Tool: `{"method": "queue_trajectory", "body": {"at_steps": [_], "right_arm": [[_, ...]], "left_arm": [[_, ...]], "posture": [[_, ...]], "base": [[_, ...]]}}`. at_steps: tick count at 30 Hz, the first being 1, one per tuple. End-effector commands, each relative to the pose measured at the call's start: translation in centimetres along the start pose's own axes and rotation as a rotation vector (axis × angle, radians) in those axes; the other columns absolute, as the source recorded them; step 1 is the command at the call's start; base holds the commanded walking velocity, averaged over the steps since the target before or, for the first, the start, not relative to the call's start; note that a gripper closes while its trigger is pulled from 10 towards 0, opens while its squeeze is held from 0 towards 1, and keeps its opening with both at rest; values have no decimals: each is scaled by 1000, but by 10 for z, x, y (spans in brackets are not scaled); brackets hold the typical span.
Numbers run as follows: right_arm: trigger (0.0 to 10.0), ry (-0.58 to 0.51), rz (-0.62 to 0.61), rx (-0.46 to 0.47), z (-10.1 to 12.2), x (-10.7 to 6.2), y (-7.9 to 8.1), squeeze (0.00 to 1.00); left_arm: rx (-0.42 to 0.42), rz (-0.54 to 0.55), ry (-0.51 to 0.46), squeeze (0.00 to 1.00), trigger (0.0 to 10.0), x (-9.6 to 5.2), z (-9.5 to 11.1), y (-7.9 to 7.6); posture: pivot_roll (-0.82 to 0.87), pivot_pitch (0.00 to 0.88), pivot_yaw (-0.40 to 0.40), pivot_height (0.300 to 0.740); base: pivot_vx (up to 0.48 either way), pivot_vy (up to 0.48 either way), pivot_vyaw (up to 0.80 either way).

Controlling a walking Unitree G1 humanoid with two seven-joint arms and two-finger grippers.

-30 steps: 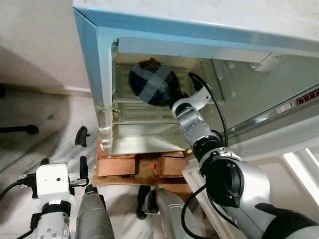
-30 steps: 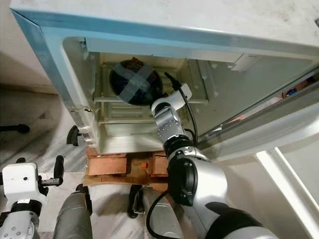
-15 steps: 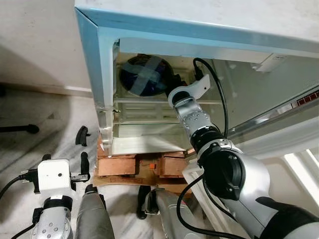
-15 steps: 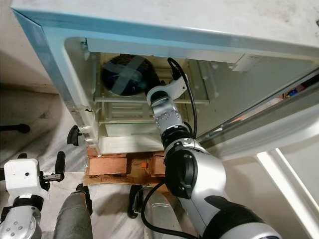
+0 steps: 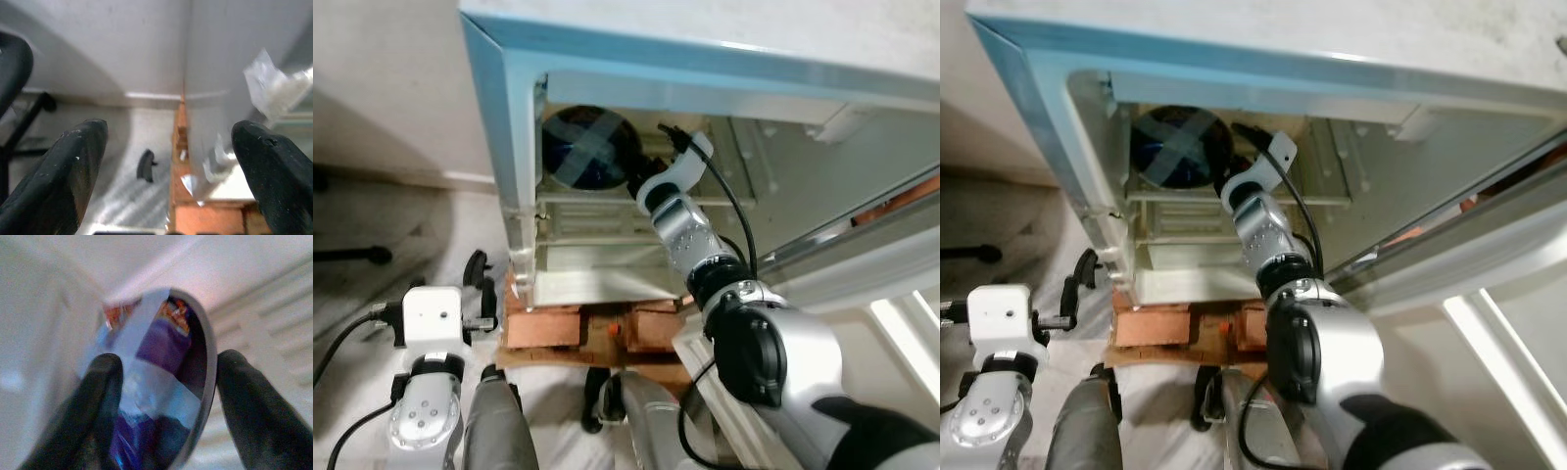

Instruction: Restocking fridge

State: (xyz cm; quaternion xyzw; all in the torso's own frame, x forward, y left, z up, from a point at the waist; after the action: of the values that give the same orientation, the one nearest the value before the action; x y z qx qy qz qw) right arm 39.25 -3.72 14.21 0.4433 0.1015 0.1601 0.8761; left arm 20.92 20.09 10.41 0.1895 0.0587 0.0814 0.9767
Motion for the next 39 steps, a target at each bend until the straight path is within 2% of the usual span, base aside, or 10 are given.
{"method": "queue_trajectory", "body": {"at_steps": [1, 4, 7, 12, 13, 14, 21, 32, 36, 39], "right_arm": [[10000, 20, 3, -29, -13, -6, -7, 1000], [10000, -22, -4, -232, 2, -21, -34, 1000], [10000, -54, -21, -310, 9, -32, -49, 1000], [10000, -93, 35, -458, 23, -43, -51, 992], [10000, -110, 47, -487, 26, -45, -49, 373], [10000, -121, 55, -506, 27, -47, -48, 0], [10000, -183, 172, -674, 36, -79, -29, 0], [10000, -176, -36, -887, 33, -126, -49, 0], [10000, -234, -138, -784, 35, -133, -59, 0], [10000, -305, -167, -819, 35, -135, -58, 0]], "left_arm": [[19, -15, 15, 0, 10000, -2, -6, -1], [66, -27, -1, 0, 10000, 2, -8, 3], [76, -27, 5, 0, 10000, 7, -13, 3], [85, -40, -59, 0, 10000, 28, 1, -2], [106, -43, -83, 0, 10000, 32, 3, -1], [122, -45, -98, 0, 10000, 35, 5, -1], [117, -47, -143, 0, 10000, 49, 10, 0], [83, -202, -162, 0, 10000, 50, 6, -26], [83, -242, -182, 0, 10000, 52, 8, -33], [102, -251, -186, 0, 10000, 57, 10, -31]], "posture": [[204, 230, -194, 740], [181, 219, -176, 740], [154, 190, -169, 740], [133, 149, -153, 740], [124, 127, -152, 740], [124, 127, -152, 740], [64, 130, -114, 740], [31, 41, -59, 740], [46, 7, -40, 740], [58, 0, -15, 740]], "base": [[0, 0, 0], [0, 0, 0], [0, 0, 0], [0, 0, 0], [0, 0, 0], [0, 0, 0], [0, 0, 0], [0, 0, 0], [0, 0, 0], [0, 0, 0]]}}
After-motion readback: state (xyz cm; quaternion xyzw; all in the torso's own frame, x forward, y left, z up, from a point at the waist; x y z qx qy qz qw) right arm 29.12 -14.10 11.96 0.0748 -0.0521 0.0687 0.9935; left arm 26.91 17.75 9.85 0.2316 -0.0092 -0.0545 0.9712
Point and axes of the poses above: a point about 5 cm out from each wrist's last joint towards the gripper, its own x axis pointing out of the wrist towards the gripper, its own z axis along the axis of the wrist's last joint, y = z × x, the point moved 1 cm from there along x, pointing out of the wrist towards the gripper, and after that the axes turned 10 degrees about x, right-handed, at the moved point
